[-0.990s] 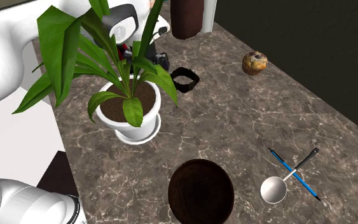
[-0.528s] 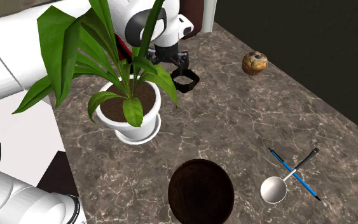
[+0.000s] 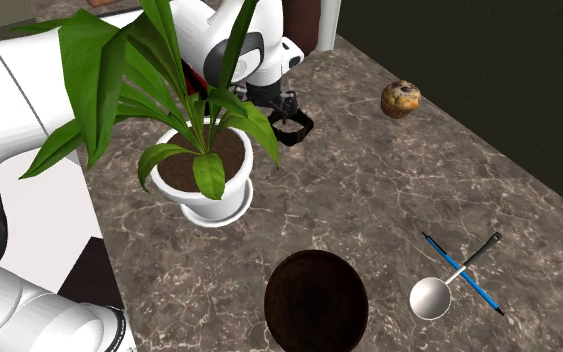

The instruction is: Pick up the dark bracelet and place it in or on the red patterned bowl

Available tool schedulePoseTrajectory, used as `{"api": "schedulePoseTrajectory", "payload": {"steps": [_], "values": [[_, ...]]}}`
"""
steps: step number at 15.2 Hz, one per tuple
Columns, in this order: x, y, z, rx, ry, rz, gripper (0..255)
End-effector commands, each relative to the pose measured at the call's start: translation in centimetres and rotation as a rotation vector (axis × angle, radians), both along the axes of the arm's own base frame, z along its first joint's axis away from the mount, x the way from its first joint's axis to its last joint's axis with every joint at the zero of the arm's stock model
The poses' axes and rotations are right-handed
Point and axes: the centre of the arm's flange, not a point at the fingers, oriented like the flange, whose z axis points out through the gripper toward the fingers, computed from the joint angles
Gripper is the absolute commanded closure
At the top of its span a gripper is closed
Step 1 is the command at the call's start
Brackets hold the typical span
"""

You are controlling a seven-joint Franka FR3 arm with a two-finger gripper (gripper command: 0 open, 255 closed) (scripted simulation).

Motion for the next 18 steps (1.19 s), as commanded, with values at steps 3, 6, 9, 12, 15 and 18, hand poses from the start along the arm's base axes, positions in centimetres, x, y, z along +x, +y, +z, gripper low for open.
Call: {"api": "schedulePoseTrajectory", "payload": {"steps": [3,6,9,12,15,18], "values": [[0.0,0.0,-0.1,0.000,0.000,0.000,0],[0.0,0.0,-0.1,0.000,0.000,0.000,255],[0.0,0.0,-0.1,0.000,0.000,0.000,255],[0.0,0.0,-0.1,0.000,0.000,0.000,255],[0.0,0.0,-0.1,0.000,0.000,0.000,255],[0.0,0.0,1.5,0.000,0.000,0.000,255]]}}
